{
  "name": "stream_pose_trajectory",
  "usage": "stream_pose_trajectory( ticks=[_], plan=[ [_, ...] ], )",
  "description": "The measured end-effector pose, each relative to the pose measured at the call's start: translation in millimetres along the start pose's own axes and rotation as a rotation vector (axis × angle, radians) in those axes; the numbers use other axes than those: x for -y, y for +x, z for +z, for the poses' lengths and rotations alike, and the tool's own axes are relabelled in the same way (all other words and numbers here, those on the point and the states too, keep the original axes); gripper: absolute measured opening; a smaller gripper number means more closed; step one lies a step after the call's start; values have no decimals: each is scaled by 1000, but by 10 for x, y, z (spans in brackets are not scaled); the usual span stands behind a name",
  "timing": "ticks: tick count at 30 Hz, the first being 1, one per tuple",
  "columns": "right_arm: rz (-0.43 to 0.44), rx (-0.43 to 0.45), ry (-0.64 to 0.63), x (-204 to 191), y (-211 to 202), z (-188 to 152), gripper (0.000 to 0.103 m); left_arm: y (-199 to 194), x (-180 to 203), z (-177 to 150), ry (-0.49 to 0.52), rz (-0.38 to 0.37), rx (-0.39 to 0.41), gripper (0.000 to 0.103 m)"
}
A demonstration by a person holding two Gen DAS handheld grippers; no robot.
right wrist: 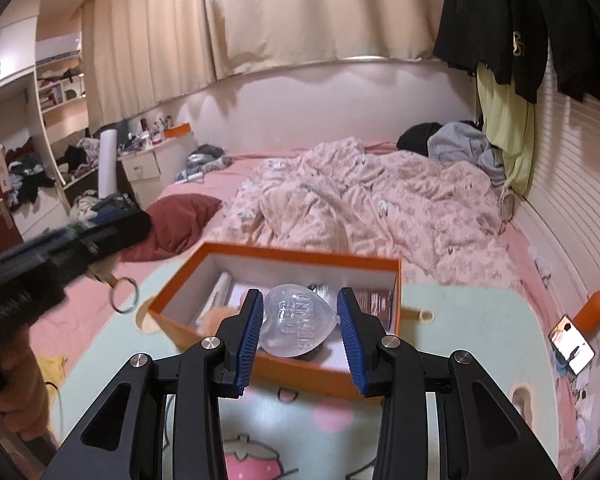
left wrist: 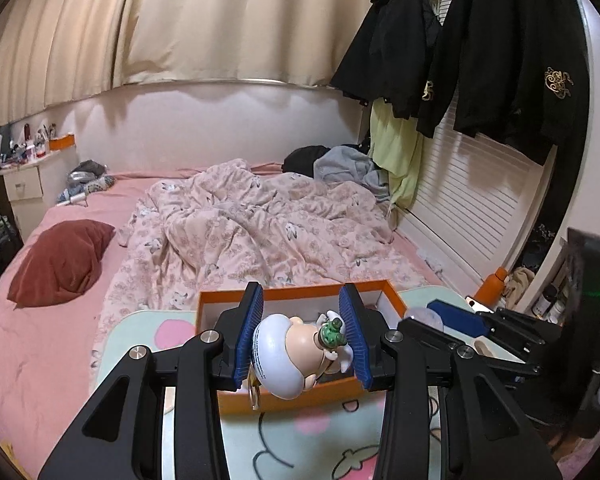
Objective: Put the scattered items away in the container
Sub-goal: 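Lift the crystal piece and white figurine and carry both over the orange box, then lower both items into the orange box and open both grippers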
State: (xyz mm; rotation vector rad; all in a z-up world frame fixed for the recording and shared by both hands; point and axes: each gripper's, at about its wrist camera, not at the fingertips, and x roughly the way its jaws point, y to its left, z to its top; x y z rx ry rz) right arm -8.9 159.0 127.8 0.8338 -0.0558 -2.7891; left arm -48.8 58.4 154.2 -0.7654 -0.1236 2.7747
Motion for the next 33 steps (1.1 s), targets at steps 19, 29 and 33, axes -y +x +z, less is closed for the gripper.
stream_pose_trajectory(
  ticks=[19,29,33],
  plan=[
    [-117,-61,5,116,774,3,37,1112,-356,-280,-87,48,-166,41],
    [-139,-73,21,142,885,-96,37,1169,-327,-387,-77,52,-180,41],
    [-155,-64,19,150,891,-96,37,1173,-311,-388,-77,51,-180,41]
  ],
)
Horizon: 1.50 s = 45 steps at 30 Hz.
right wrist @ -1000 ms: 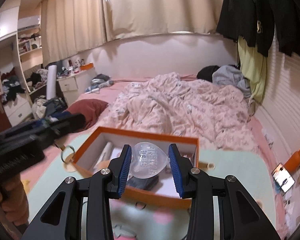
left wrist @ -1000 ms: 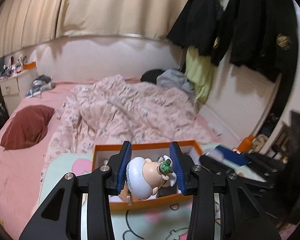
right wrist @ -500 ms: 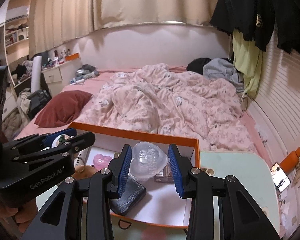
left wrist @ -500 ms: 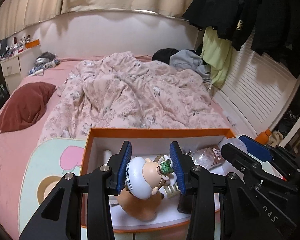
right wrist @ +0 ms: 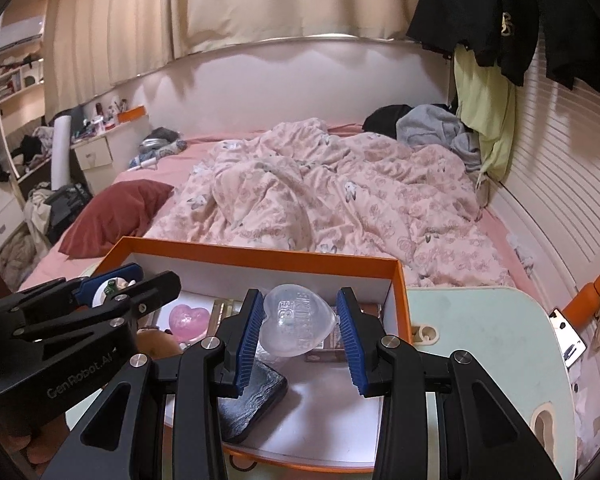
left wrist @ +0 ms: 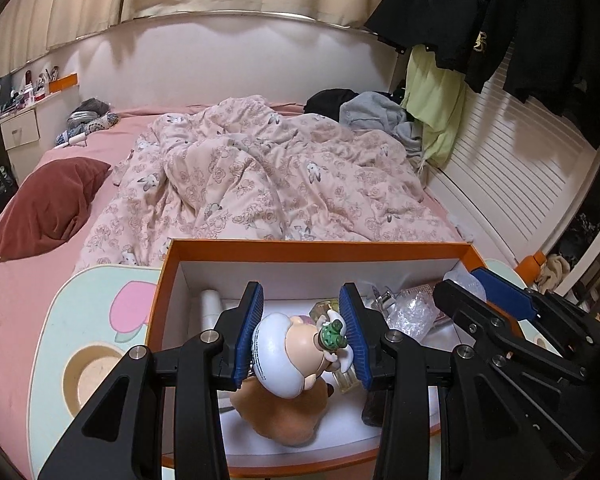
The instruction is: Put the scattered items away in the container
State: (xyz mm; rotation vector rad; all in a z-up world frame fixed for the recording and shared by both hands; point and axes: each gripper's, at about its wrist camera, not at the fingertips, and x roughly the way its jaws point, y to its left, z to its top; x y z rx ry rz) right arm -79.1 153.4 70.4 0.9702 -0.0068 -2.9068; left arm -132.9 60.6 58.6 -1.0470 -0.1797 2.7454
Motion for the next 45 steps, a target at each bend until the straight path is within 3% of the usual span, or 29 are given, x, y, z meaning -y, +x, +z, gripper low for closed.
stream_pose_trajectory(
  ticks=[18,21,24,28,34,39,45],
  plan=[
    [-18,5,42,72,76,8,37,71,-19,-20,-13,-9,-18,41],
    [-14,25,72,117,56,11,41,73,-36,-23,-27,-28,-20,46],
    [-21,48,84,139,11,16,58,36,-23,-25,-18,-27,-4,56],
    [-26,69,92,159,-56,15,58,-57,4,-41,4,18,34,69],
    [-6,30,108,156,-149,-35,60,-218,13,-82,9,21,20,71],
    [-90,19,64,63,-298,-80,61,-419,89,-166,45,29,38,71],
    [-59,5,59,42,-534,-166,63,-701,144,-264,61,16,49,71]
  ],
)
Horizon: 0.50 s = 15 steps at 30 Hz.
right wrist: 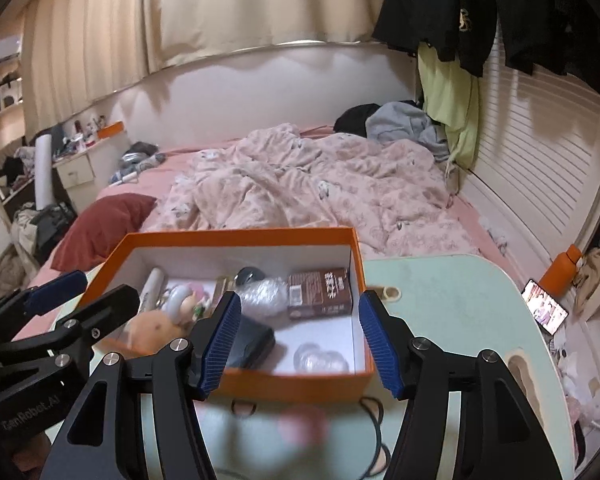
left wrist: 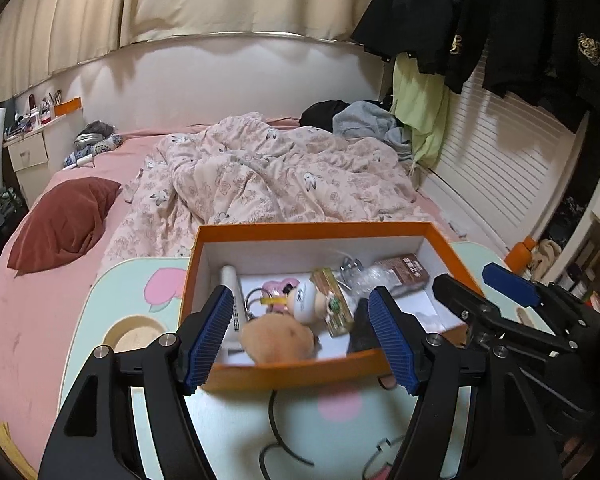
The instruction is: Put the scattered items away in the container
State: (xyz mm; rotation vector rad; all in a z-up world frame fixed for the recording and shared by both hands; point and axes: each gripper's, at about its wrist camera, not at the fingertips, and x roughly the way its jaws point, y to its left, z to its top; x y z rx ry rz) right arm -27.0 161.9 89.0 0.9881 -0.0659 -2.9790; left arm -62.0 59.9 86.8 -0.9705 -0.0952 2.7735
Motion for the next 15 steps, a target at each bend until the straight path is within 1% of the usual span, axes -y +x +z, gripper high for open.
stream_pose_trajectory(
  ticks=[9,12,15],
  plan=[
    [14,-22,-13,-9,-141,-110,64,-242,111,-136,24,-6,12,71],
    [21,-29,-12,-7,-182,-184,64,-283,125,-221,14,-10,6,71],
    [27,-44,-17,-13,-213,-290,64,-290,126,-333,4,-11,-16,71]
  ],
)
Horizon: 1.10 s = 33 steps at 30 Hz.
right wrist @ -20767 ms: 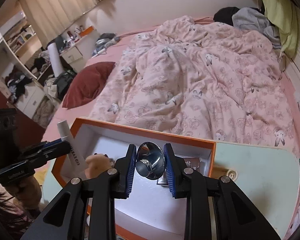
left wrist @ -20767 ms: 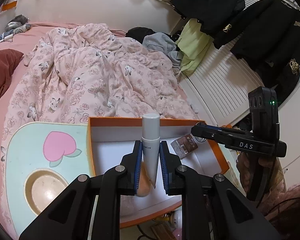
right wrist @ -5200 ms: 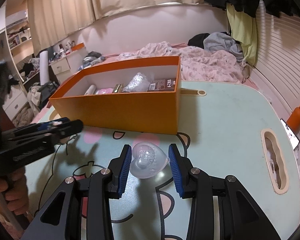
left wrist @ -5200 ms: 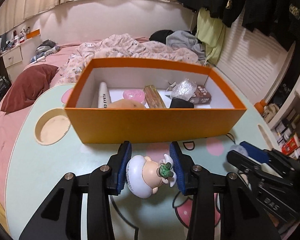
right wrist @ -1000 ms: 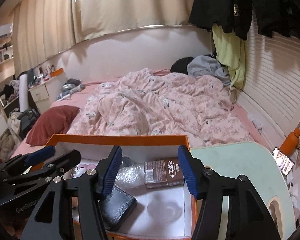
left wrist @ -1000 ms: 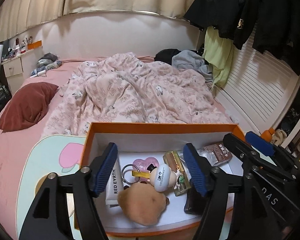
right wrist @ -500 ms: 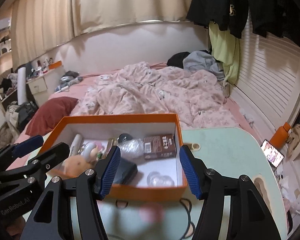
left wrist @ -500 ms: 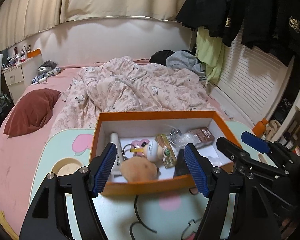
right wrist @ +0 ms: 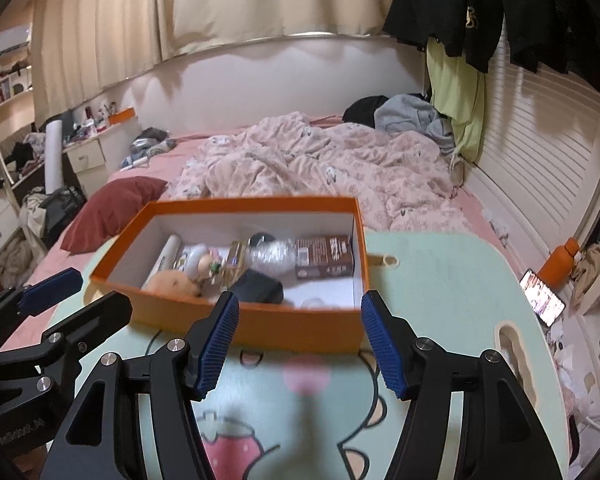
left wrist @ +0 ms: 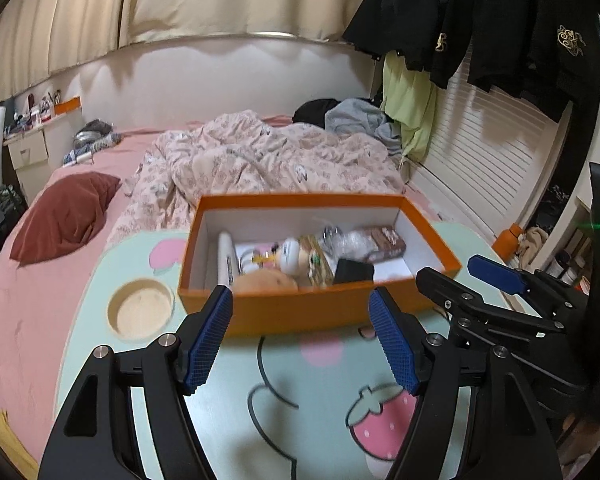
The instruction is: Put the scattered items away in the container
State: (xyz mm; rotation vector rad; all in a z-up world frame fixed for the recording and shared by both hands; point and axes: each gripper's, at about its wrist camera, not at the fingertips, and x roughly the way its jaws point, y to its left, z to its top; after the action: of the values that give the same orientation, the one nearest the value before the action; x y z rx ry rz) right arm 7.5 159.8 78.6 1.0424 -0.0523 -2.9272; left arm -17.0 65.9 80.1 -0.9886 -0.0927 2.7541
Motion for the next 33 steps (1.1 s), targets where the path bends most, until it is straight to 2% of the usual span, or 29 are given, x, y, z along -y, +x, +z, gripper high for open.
stream_pose_trajectory(
  ticks=[7,10,15,18,19,20,23,25,27,33],
  plan=[
    [20,-73,-13,33,68,-313,64,34,-22,-338,-23,13,-54,71],
    [11,-111,-8,64,167,-400,64,190,-15,-447,-20,13,-118,71],
    [12,-152,0,85,275,-481,64,449,-64,-563,-53,68,-187,71],
    [5,-163,0,96,297,-506,67,468,-59,-581,-49,99,-179,78],
    [3,-168,1,98,302,-509,70,479,-53,-583,-47,101,-183,82],
    [1,-172,-4,92,309,-514,78,493,-43,-584,-44,111,-189,84],
    [-44,-175,-14,87,335,-543,80,538,-15,-604,-24,167,-210,90],
    [-55,-176,-14,96,343,-551,81,552,-41,-616,-39,180,-225,101],
    [-58,-178,-8,118,353,-554,85,562,-74,-628,-53,190,-235,103],
    [-64,-179,-7,142,350,-569,87,557,-63,-661,-55,195,-230,103]
  ],
)
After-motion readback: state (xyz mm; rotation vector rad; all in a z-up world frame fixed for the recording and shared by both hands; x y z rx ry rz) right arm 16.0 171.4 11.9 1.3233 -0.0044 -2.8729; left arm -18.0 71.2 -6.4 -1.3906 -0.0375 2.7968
